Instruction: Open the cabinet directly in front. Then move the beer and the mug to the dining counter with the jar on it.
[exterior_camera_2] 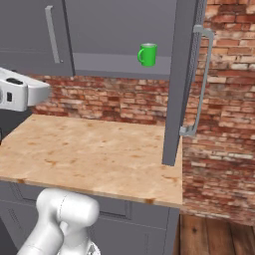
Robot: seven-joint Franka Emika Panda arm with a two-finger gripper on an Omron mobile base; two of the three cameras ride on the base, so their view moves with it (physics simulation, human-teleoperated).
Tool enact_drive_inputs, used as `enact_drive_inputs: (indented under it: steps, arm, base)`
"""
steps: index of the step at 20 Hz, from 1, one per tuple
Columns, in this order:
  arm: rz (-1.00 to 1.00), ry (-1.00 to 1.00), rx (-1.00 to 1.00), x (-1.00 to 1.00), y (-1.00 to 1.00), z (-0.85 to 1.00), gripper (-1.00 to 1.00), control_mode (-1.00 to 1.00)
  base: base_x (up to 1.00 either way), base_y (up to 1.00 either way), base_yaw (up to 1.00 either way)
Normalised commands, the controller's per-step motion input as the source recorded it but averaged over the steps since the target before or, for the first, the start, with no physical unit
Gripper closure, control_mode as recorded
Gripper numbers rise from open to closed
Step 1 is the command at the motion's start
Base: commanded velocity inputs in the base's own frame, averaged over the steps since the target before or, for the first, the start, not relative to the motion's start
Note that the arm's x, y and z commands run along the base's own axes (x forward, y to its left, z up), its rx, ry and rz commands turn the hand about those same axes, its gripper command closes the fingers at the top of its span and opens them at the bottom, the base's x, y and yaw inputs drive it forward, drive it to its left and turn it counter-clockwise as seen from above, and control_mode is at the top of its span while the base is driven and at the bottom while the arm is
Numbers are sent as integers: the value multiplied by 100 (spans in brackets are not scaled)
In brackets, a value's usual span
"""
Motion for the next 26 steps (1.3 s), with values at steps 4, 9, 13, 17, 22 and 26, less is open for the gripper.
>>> enact_drive_inputs:
  steps: [4,9,13,17,22,26]
  arm:
    - [19,0,0,99,100,-28,-100,-100]
    - [8,3,0,52,70,-4,-100,-100]
    - [0,20,-2,16,39,67,-100,-100]
    - [-2,22,-7,9,33,46,-100,-100]
    - [0,1,0,1,-1,0,-100,-100]
    - [0,13,4,2,-35,9,-100,-100]
  base:
    - [0,0,0]
    - [0,0,0]
    - [0,0,0]
    - [0,0,0]
    - [0,0,0]
    - [0,0,0]
